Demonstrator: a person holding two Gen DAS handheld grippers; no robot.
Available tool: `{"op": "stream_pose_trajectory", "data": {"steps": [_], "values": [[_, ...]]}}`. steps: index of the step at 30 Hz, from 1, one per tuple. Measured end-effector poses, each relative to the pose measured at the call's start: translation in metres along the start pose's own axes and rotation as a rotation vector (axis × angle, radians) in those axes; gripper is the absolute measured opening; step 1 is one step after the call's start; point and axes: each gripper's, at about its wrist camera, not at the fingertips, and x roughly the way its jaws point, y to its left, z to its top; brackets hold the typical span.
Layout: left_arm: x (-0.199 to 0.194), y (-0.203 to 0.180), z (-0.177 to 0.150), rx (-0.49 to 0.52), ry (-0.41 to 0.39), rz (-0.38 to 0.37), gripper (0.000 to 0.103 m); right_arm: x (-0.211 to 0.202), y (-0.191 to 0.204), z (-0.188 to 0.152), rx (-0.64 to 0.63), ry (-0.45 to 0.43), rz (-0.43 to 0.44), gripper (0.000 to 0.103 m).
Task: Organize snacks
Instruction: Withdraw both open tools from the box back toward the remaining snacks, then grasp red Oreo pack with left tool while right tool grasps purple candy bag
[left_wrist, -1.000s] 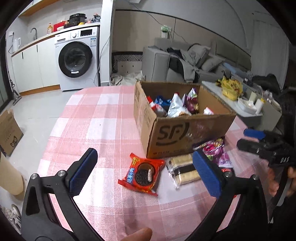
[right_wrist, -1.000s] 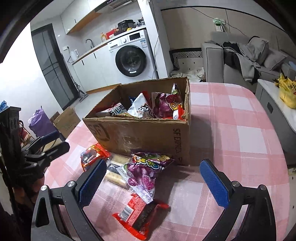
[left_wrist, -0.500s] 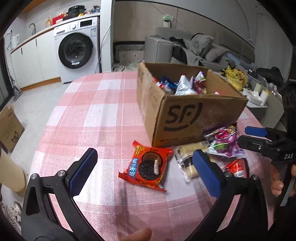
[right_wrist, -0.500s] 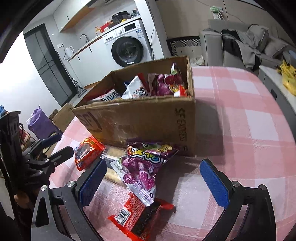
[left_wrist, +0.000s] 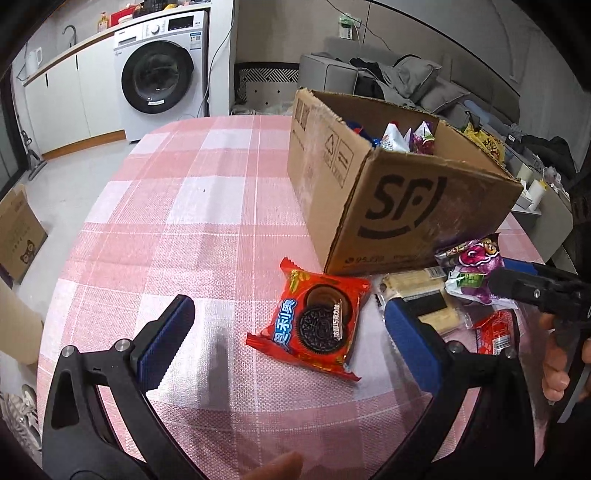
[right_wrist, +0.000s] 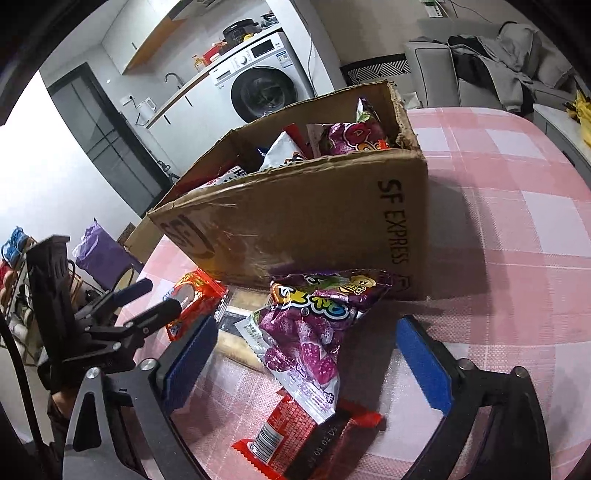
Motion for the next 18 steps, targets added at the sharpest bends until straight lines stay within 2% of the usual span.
{"op": "stream_pose_trajectory", "data": {"steps": [4, 12, 18], "values": [[0.009, 0.001, -0.001, -0.002, 0.017, -0.001, 0.102, 0.003, -0.007, 0.000, 0.035, -0.002, 0.012, 0.088], [0.019, 0.001, -0.003, -0.001, 0.034, 0.007, 0.102, 0.008, -0.007, 0.001, 0.052, 0.002, 0.037, 0.082], [0.020, 0.000, -0.003, 0.002, 0.034, 0.001, 0.102, 0.006, -0.007, 0.000, 0.050, -0.002, 0.032, 0.070]]}}
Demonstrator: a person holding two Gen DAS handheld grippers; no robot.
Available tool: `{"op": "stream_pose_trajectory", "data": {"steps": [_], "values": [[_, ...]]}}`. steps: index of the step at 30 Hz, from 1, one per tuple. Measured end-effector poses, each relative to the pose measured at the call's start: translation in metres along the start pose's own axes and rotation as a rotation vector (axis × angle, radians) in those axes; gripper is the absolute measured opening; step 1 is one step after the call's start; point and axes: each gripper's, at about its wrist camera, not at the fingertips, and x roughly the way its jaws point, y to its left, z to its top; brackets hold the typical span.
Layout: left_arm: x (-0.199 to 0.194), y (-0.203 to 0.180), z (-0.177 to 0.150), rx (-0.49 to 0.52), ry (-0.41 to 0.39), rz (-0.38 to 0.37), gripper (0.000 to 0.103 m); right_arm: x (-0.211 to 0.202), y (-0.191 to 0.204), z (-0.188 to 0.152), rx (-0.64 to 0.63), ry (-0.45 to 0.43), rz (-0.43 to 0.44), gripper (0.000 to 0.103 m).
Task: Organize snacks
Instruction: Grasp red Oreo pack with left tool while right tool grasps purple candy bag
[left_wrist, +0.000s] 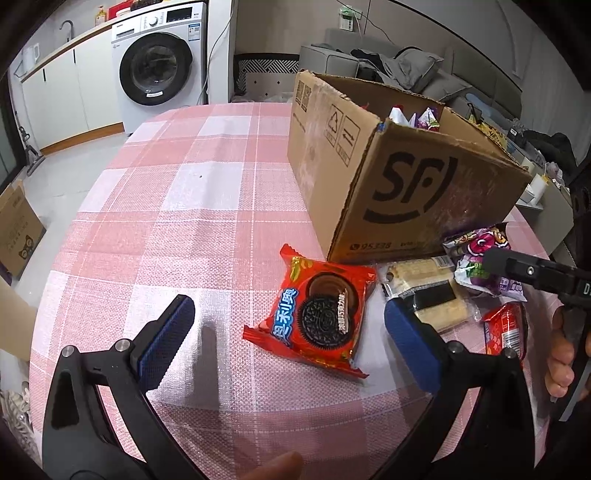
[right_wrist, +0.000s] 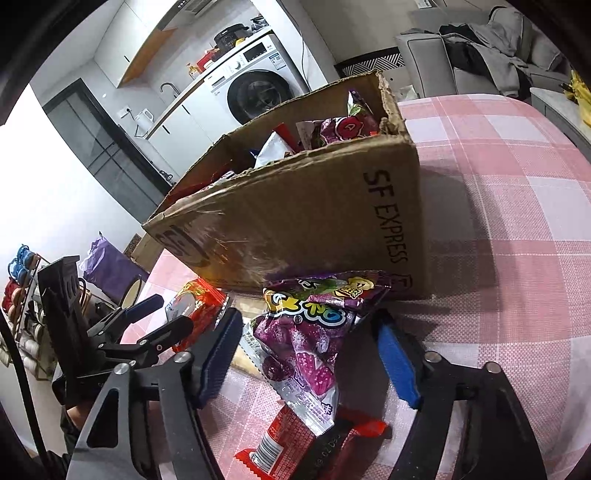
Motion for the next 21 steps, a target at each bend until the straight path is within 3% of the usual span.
{"op": "stream_pose_trajectory", "data": {"steps": [2, 4, 14, 20, 21], "values": [[0.002, 0.000, 0.000, 0.002, 0.006, 0.003, 0.102, 0.000, 0.000, 0.000, 0.003, 0.000, 0.014, 0.056], [0.003, 0.000, 0.000, 0.002, 0.010, 0.002, 0.102, 0.000, 0.000, 0.000, 0.006, 0.002, 0.033, 0.051], [0.006, 0.004, -0.002, -0.014, 0.023, 0.003, 0.102, -0.012, 0.023, -0.004, -0.097, -0.020, 0.053, 0.048], [0.009, 0.001, -0.004, 0.010, 0.034, -0.027, 0.067, -0.014, 0.026, -0.004, -0.124, -0.012, 0.065, 0.048], [0.008, 0.000, -0.004, 0.020, 0.033, -0.051, 0.052, -0.014, 0.026, -0.005, -0.124, -0.012, 0.066, 0.048]]}}
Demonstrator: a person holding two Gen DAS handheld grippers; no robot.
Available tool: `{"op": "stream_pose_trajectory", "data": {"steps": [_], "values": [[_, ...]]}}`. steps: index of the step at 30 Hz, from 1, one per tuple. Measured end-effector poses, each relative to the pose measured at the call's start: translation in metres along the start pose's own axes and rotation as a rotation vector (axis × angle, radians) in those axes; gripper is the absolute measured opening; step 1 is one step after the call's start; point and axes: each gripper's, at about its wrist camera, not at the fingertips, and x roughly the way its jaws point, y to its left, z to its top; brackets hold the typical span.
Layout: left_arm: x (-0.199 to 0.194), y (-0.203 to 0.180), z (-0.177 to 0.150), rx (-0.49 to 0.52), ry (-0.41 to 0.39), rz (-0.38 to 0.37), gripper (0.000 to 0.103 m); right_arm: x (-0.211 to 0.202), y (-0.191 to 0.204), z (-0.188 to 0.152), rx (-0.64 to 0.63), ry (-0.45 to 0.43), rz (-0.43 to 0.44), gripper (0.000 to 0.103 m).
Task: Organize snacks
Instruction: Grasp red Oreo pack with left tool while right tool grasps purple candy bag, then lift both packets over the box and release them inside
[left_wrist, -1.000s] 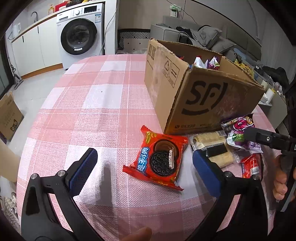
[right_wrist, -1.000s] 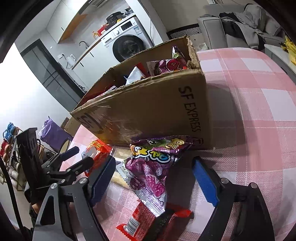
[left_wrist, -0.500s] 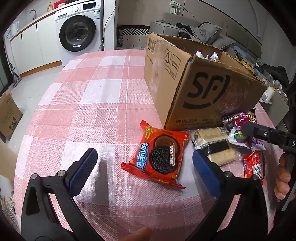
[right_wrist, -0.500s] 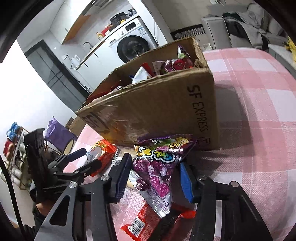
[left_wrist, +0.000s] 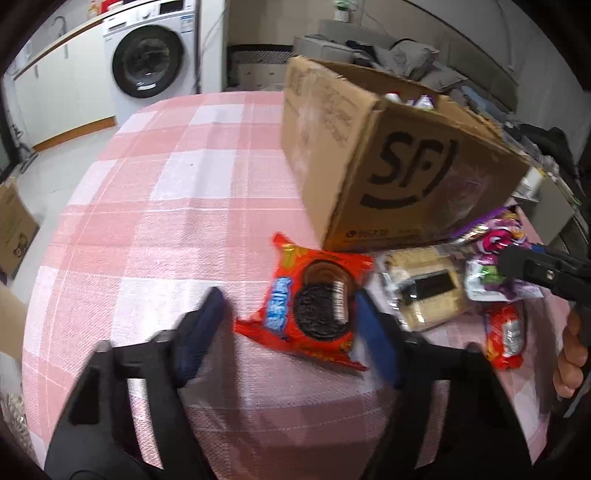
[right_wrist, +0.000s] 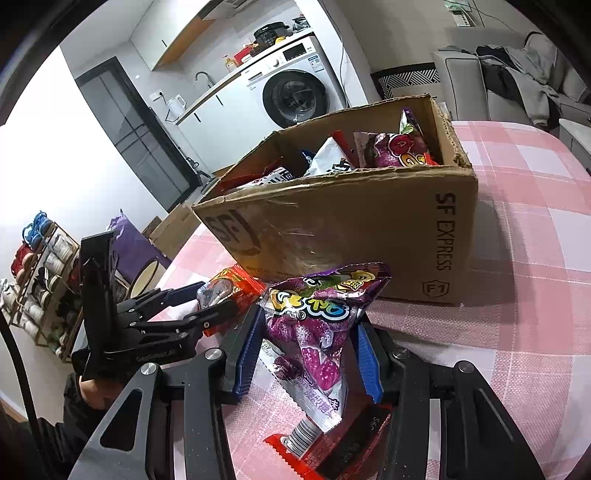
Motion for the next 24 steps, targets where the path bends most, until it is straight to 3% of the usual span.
{"op": "stream_pose_trajectory", "data": {"steps": [3, 24], "values": [[-0.002, -0.002, -0.001, 0.009, -0.003, -0.030, 0.041, -0.002, 0.000, 0.001, 0.001, -0.004, 0.004, 0.048], [-0.069, -0.022, 0.008, 0.046, -0.146, -0.093, 0.041, -0.042, -0.007, 0.005, -0.041, -0.089, 0.024, 0.048]]}}
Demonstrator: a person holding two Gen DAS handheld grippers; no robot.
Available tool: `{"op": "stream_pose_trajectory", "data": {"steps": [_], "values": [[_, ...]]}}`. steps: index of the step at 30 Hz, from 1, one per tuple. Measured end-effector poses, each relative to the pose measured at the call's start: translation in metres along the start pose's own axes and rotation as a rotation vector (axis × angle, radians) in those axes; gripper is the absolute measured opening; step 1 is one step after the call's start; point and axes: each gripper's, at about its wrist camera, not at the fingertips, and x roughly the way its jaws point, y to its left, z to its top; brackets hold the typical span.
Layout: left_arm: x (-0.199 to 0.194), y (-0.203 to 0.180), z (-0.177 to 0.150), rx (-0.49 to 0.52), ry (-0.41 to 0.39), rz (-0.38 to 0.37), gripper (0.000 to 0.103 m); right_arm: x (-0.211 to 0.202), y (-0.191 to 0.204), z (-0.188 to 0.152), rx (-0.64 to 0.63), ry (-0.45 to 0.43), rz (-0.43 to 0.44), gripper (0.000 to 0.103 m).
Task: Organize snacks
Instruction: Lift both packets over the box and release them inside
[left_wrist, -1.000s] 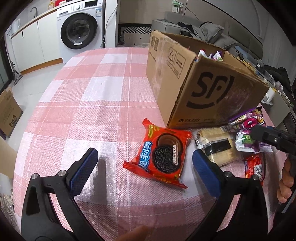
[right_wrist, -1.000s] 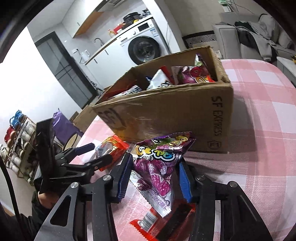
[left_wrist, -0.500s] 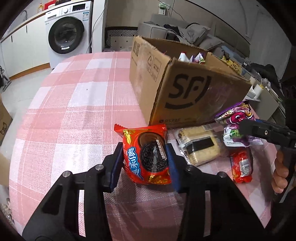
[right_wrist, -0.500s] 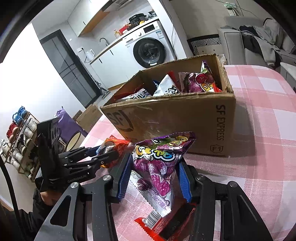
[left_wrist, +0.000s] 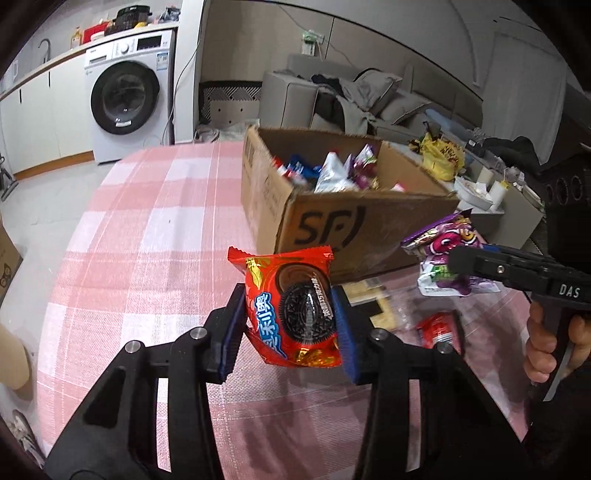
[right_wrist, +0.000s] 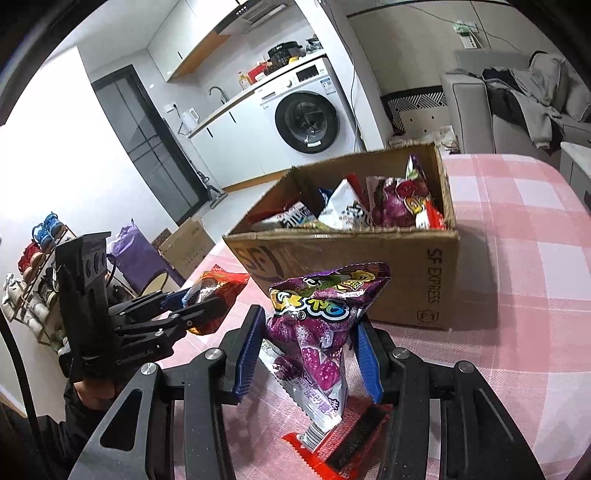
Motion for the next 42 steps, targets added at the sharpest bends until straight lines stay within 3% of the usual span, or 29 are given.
{"op": "stream_pose_trajectory", "data": {"steps": [19, 29, 42], "values": [[-0.059, -0.023, 0.026, -0.021, -0.127, -0.012, 0.041, -0.052, 0.017, 0.015, 0.001, -0.109, -0.007, 0.048], [-0.067, -0.034, 0.052, -0.014, -0.164, -0.007, 0.041, -0.073, 0.014, 0.038, -0.018, -0.163, -0.059, 0.048], [-0.051, -0.050, 0.092, 0.013, -0.181, 0.001, 0.041, -0.063, 0.007, 0.064, 0.002, -0.181, -0.079, 0.048]]}}
